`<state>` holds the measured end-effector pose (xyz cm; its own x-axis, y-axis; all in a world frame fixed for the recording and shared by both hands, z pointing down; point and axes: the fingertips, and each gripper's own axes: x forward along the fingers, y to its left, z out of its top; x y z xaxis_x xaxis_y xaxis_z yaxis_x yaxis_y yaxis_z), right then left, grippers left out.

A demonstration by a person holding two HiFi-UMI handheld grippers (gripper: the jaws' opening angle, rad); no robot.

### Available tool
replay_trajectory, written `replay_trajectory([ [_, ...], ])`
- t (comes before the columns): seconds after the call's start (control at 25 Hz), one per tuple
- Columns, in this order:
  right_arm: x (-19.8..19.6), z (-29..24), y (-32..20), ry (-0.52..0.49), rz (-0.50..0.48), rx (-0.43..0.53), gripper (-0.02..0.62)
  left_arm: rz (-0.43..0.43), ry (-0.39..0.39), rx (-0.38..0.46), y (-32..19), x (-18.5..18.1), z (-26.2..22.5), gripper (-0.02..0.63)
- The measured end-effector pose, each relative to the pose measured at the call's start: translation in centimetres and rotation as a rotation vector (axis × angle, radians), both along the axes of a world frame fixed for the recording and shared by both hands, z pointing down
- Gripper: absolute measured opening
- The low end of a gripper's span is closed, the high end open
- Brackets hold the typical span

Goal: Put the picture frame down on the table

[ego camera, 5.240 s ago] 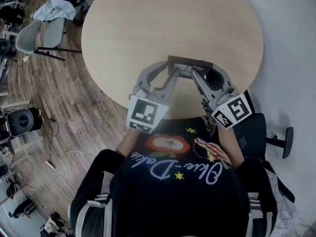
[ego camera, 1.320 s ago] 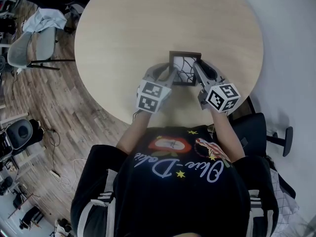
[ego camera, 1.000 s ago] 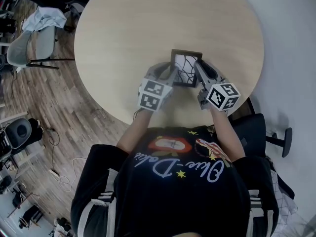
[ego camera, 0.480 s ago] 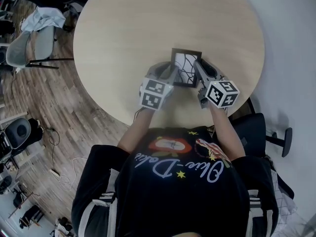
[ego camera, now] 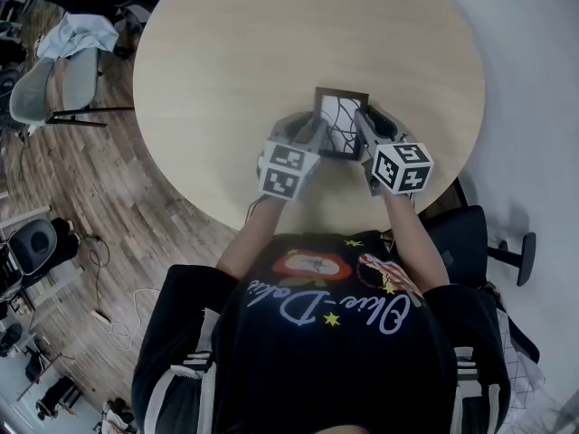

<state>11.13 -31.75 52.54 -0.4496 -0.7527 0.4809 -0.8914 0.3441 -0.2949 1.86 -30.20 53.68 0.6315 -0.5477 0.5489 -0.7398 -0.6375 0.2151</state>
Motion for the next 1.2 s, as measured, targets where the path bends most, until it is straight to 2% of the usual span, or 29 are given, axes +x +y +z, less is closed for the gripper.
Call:
replay_trajectory([
  [1.2,-0.1,2.4,-0.7,0.214,-0.07,-0.071,0.091,-0.019,-0.079,-0.012,-0.5,0.3,1.9,0.087],
])
